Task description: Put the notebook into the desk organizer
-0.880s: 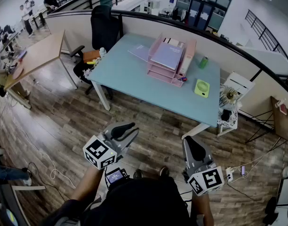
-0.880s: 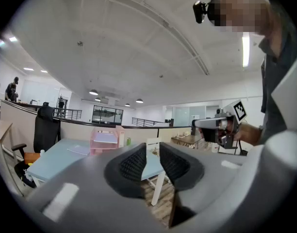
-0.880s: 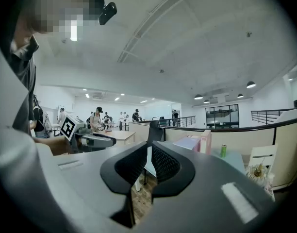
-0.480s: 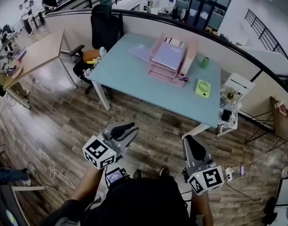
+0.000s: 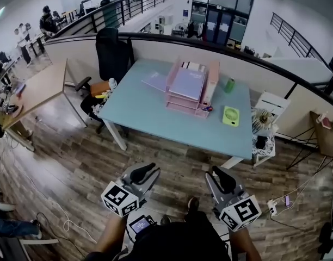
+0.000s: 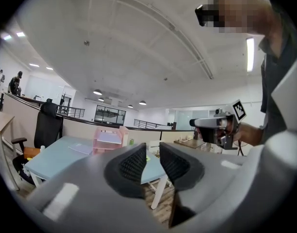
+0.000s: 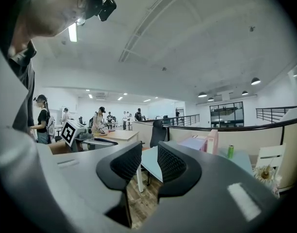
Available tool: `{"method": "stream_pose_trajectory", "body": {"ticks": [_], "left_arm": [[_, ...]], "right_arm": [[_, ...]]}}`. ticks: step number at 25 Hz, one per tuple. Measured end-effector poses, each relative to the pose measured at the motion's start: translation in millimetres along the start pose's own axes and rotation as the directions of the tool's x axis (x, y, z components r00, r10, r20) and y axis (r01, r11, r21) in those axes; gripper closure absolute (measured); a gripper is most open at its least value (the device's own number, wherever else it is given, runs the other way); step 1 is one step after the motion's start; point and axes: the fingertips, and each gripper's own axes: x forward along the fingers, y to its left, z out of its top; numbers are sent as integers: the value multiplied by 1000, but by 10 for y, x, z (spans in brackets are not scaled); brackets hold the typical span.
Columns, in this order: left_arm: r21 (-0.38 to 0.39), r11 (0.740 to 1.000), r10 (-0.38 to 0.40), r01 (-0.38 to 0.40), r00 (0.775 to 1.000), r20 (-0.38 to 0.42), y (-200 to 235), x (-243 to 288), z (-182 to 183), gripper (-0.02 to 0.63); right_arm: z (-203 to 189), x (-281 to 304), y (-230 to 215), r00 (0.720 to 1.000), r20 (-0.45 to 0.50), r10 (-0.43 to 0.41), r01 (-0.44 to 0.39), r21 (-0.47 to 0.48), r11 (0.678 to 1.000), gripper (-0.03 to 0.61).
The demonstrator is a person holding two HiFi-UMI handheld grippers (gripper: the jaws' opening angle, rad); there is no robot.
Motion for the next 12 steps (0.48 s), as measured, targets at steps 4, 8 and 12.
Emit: {"method": "stream_pose_trajectory", "body": {"ticks": [4, 8, 12], "left_arm": [[-11, 1000, 26, -26, 1000, 9, 71, 111, 27, 468], [-6, 997, 79, -79, 997, 5, 195, 223, 63, 468], [-9, 990, 137, -137, 990, 13, 260, 410, 139, 468]], "right_arm": [[47, 154, -149, 1000, -6, 24, -24, -11, 1000, 495], [106, 366, -338, 998, 3, 70, -70, -17, 997, 495], [154, 545, -595, 992, 0, 126, -126, -32, 992, 495]]}}
